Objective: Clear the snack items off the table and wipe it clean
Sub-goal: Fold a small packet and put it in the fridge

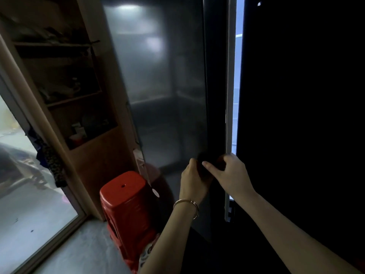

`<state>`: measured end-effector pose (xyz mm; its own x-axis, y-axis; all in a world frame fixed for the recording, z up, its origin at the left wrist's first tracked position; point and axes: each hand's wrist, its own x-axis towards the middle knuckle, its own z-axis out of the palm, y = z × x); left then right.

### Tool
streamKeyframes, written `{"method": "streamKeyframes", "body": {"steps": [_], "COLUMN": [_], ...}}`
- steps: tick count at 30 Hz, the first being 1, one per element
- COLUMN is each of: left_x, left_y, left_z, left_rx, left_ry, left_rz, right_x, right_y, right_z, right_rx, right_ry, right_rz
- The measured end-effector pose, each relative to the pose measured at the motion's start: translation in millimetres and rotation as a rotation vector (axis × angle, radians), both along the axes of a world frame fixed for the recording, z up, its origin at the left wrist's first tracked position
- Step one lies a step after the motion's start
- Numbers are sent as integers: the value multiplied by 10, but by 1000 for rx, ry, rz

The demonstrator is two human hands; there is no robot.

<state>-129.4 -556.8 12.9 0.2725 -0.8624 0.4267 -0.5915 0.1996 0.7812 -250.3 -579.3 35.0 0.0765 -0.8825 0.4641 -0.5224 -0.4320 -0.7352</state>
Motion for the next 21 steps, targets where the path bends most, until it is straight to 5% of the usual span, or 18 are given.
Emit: {"method": "streamKeyframes", "body": {"steps": [21], "left_x": [-208], "left_y": [-478], "left_z": [149], "left_rx": [118], "left_ry": [51], "left_rz": [-168], "right_x": [-133], "right_y": [-405], "right_z": [19], "right_rx": [124], "right_ry": [-41], "right_rz": [-231]}}
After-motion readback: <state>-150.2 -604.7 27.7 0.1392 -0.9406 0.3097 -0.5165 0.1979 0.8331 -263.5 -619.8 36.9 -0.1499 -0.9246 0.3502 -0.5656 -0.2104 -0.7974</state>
